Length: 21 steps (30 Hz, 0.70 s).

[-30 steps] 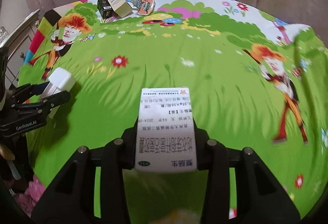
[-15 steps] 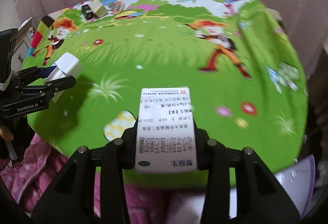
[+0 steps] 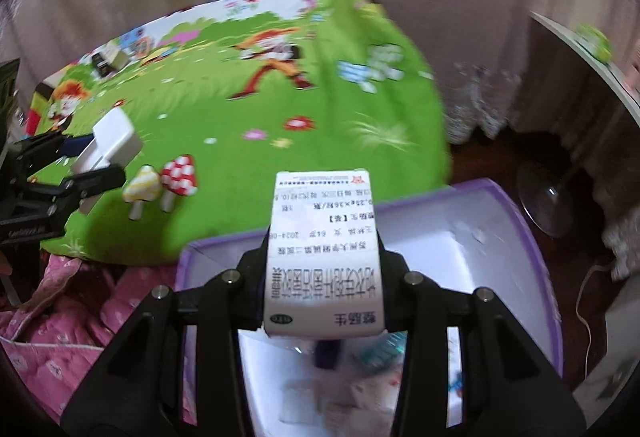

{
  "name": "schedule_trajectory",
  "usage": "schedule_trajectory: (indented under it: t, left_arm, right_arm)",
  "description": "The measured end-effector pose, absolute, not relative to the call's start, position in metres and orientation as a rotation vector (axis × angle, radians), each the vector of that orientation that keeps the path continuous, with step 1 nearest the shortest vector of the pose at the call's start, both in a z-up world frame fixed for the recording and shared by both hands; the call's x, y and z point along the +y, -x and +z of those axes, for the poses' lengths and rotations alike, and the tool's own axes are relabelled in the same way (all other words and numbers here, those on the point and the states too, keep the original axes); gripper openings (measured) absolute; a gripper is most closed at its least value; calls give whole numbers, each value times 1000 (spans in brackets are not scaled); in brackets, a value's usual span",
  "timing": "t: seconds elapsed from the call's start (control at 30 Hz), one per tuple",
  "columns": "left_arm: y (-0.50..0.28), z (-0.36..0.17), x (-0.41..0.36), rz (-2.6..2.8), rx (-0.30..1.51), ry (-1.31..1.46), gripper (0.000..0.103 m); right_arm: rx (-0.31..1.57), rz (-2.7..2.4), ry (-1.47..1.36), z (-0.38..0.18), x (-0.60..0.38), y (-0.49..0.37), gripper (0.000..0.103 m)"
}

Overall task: Organize rigid objects
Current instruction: 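Carry the white box and white holder with both grippers over the purple-rimmed box, then open both grippers to drop the box and holder into the purple-rimmed box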

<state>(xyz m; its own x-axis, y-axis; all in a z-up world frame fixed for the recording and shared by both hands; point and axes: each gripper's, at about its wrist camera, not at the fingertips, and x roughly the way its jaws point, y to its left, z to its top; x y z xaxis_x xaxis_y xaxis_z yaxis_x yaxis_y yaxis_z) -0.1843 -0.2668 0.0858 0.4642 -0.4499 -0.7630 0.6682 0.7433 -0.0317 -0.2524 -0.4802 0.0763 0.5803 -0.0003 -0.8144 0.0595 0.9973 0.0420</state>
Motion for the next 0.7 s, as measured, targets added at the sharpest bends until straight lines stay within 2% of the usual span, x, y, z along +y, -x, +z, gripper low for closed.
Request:
schedule_trajectory:
  t: [0.33, 0.7]
  left_arm:
    - [231, 76, -352, -874, 868, -436, 64]
    - [262, 44, -401, -955, 924, -551, 64]
  right_arm:
    - [958, -204, -133, 74, -554, 308, 44]
    - [963, -288, -213, 58, -589, 348, 44]
